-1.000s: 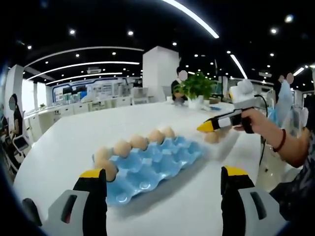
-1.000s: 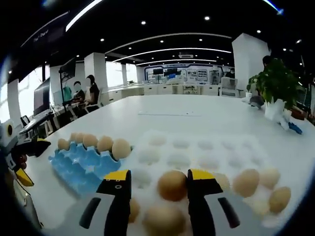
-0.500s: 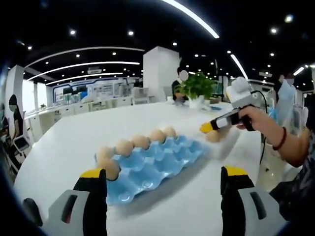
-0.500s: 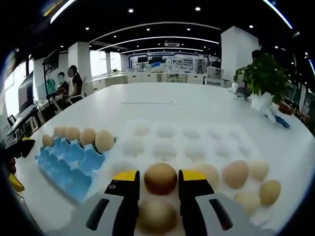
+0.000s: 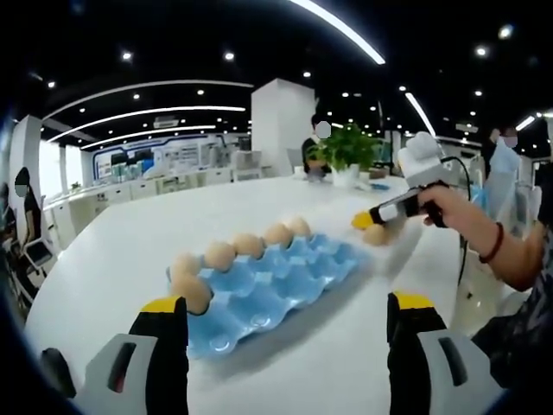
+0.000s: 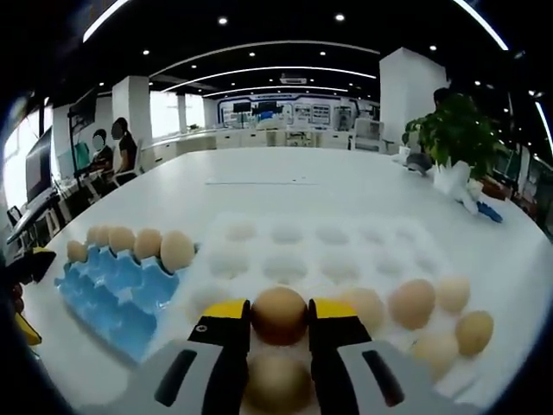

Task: Place the egg into an empty slot of the egg tray after lifting it from the table, then release the egg inside the slot.

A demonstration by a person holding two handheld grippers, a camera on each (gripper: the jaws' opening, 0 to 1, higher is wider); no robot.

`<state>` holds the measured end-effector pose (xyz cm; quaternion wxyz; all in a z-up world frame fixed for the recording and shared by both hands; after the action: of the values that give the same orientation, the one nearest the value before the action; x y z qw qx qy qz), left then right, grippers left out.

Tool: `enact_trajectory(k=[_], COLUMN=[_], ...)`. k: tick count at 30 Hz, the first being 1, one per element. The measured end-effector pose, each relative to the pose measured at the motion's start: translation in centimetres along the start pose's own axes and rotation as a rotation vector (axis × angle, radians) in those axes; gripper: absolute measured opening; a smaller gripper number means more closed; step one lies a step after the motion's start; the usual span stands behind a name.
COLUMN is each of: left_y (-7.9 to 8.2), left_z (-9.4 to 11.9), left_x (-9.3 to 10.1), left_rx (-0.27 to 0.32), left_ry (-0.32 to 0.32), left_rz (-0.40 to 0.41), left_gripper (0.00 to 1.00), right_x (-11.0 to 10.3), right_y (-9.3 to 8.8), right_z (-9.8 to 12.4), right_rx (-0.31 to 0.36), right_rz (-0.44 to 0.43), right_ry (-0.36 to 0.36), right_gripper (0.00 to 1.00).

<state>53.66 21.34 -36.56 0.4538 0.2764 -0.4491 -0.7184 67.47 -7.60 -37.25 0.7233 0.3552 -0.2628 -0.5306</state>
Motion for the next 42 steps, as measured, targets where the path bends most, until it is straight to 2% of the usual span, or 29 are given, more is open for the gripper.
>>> enact_trajectory(k=[10,15,22,35,42], left_y=[0.0,0.1,0.1,0.3,0.4], left_z=[0.1,0.3,0.2,0.3,0.3], left_x=[0.1,0.0,0.1,0.2,0.3], left_rx=[-0.003,0.001,-0.003,-0.001,-0.006], left_ry=[0.001,0.003,0.003,0.003,0.005], left_rz=[-0.004,-0.005,-0.007,-0.010,-0.020], left_gripper=[0.97,0.97,0.97,0.97,0.97], right_x=[0.1,0.0,-0.2,-1.0,-2.2], right_y=[0.1,0.8,1.1,1.9,2.1], right_z=[0.1,0.7,1.0,1.5,1.8], right_rx=[0.004,0.057,0.064,0.092,0.103], right_rz=[0.011,0.016,0.029,0.060,0.071], right_ry=[0.020,0.021,0.027,0.058,0.094], right_gripper=[0.27,0.27,0.27,0.27,0.27])
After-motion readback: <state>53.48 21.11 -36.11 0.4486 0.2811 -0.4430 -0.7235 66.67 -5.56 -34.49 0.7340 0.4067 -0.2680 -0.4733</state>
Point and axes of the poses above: the point that each gripper's makers call its tool centre point, and the gripper's own axes: z roughly backward along the fingers, x roughly to its right, y roughly out of its top, the point moved 8 cm from there along z, roughly backward along the fingers, and after that the axes turned 9 degrees about -x, right-handed, at the moved point
